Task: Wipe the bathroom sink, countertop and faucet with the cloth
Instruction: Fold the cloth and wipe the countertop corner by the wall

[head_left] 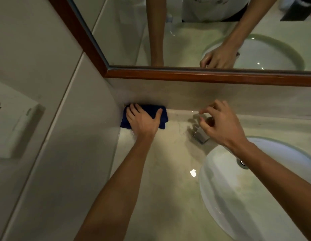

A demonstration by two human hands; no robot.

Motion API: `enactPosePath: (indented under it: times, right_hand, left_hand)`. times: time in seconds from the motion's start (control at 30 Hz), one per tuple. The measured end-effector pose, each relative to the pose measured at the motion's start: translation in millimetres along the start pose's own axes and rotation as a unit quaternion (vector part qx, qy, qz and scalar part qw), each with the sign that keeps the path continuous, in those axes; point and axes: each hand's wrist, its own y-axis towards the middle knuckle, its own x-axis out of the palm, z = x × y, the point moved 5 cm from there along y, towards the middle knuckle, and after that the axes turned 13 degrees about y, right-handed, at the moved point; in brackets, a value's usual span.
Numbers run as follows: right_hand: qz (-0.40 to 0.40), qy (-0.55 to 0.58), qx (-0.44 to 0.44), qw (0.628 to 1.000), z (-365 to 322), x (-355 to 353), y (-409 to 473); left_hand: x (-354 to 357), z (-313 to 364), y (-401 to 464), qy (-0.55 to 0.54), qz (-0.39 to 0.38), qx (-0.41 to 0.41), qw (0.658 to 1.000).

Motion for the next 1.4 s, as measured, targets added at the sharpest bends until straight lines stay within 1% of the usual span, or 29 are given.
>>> enactPosePath:
  times: [0.07,0.2,0.27,0.37,0.47,0.57,0.73,0.8,0.93,1.07,1.13,1.2,1.27,1.33,1.4]
  right_hand:
    - [0.010,-0.004,-0.009,1.000,1.6,2.0,0.6]
    - [0.013,-0.005,0.007,1.000,5.2,6.9,1.8]
    - [0.006,-0.008,0.013,1.000,6.4,7.7,1.7]
    - [0.004,-0.005,0.014,1.000,5.1,9.8,2.9]
    - [0.000,0.010,0.017,1.000,3.6,11.2,4.5]
    - [-0.006,0.009,0.012,1.000,2.8,12.9,4.6]
    - [-0.004,0.017,0.004,1.000,0.8,11.7,3.4]
    - [-0.003,0.017,0.004,1.000,1.4,11.0,3.8]
    - [0.002,0.018,0.010,1.000,4.6,9.9,3.5]
    - [-0.002,0.024,0.016,1.000,1.3,9.6,2.9]
    - [-0.011,0.024,0.014,1.000,-0.2,10.2,3.1]
    - [-0.012,0.028,0.001,1.000,0.2,10.7,2.6]
    - [-0.003,0.034,-0.020,0.999,-0.5,11.1,2.8]
    - [0.002,0.034,-0.040,0.999,-2.9,11.8,2.9]
    - [0.005,0.022,-0.068,0.997,-5.9,10.8,1.3]
  left_hand:
    - [13.3,0.1,3.3,0.018,0.024,-0.003,1.000]
    - [15.0,-21.5,0.8,0.003,0.085,-0.043,0.995]
    - [15.2,-25.6,0.3,-0.003,0.094,-0.052,0.994]
    - [18.9,-20.4,2.9,-0.026,0.080,-0.059,0.995]
    - [24.4,-8.2,2.0,-0.001,0.065,-0.053,0.996]
    - [26.9,7.0,-2.5,0.014,0.064,-0.038,0.997]
    - [28.5,42.4,-23.4,0.026,0.041,0.001,0.999]
    - [26.7,45.7,-26.6,0.029,0.032,0.015,0.999]
    - [18.3,21.5,-15.8,0.039,0.057,0.044,0.997]
    - [8.9,-21.7,8.5,0.029,0.061,0.019,0.998]
    - [-1.5,-29.9,18.8,0.036,0.051,0.026,0.998]
    - [-17.7,-31.9,29.5,0.050,0.078,0.058,0.994]
    - [-24.5,-36.0,39.0,0.047,0.106,0.142,0.983]
    - [-14.8,-47.4,43.0,0.032,0.095,0.221,0.970]
    - [-1.7,-56.9,42.5,0.012,0.078,0.246,0.966]
